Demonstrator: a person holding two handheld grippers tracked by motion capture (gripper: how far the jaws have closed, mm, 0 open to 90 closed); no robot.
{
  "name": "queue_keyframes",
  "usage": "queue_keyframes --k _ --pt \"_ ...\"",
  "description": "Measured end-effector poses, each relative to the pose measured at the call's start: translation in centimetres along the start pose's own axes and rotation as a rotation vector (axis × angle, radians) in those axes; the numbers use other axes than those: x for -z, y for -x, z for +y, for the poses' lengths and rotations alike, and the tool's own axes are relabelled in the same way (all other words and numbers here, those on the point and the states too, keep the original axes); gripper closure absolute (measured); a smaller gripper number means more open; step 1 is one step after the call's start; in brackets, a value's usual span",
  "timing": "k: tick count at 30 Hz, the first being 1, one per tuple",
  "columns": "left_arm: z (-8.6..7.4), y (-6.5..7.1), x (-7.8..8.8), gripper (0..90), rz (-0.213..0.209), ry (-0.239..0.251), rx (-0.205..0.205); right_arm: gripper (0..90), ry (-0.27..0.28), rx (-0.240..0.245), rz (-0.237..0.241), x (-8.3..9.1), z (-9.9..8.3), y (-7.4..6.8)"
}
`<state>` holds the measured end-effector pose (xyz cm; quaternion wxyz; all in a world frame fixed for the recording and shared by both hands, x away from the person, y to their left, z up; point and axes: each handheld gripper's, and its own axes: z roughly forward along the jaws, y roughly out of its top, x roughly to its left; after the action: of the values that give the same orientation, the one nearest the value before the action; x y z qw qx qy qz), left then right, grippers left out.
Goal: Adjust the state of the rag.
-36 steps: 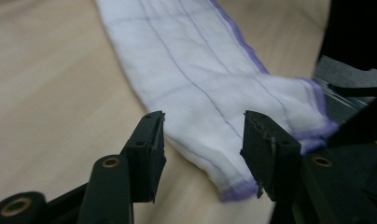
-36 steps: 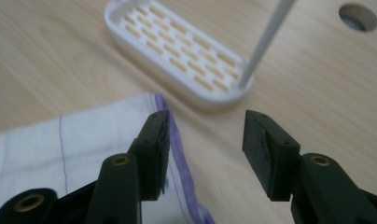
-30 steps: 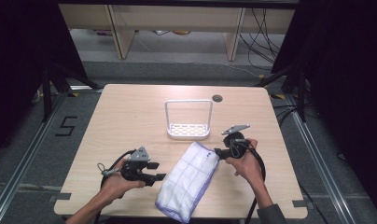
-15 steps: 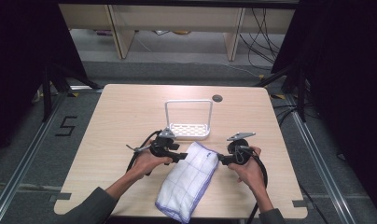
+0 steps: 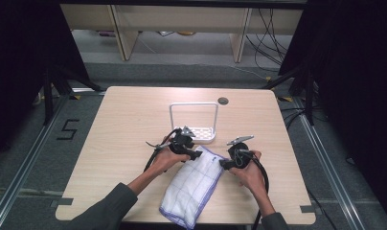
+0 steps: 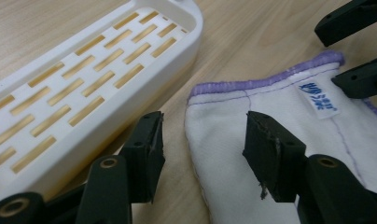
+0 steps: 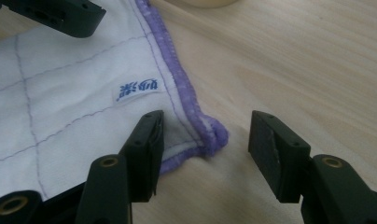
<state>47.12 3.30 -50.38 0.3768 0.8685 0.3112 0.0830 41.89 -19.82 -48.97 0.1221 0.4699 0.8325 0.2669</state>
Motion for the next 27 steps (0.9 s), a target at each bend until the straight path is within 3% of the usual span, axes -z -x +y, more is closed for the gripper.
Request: queue_keyframes --k 10,13,17,19,21,25,27 --pt "0.4 0.2 -1.0 51.6 0.011 -0.002 -0.021 53.8 -0.006 0.019 0.013 -0.5 0.1 -0.1" --pt "0.7 0.3 -1.3 56.3 -0.001 0.001 -0.036 55.6 -0.017 -0.005 0.018 -0.4 0.1 -0.2" --pt "0.8 0.4 -1.4 65.1 -0.021 -0.013 -0.065 59.2 -0.016 0.009 0.038 -0.5 0.1 -0.1" --pt "0.9 0.4 -1.3 69.7 -0.026 -0.024 -0.068 60.5 -0.01 -0.008 0.021 -0.5 0.1 -0.3" --pt "0.9 0.4 -1.3 75.1 -0.039 -0.026 -0.087 65.7 -0.015 0.004 0.038 -0.5 0.1 -0.1" --pt "0.9 0.4 -1.2 81.8 -0.047 -0.024 -0.084 74.8 -0.008 -0.005 0.059 -0.5 0.0 -0.4" --pt "1.0 0.3 -0.7 83.7 -0.048 -0.022 -0.092 84.1 0.019 0.031 0.043 -0.3 0.0 -0.5"
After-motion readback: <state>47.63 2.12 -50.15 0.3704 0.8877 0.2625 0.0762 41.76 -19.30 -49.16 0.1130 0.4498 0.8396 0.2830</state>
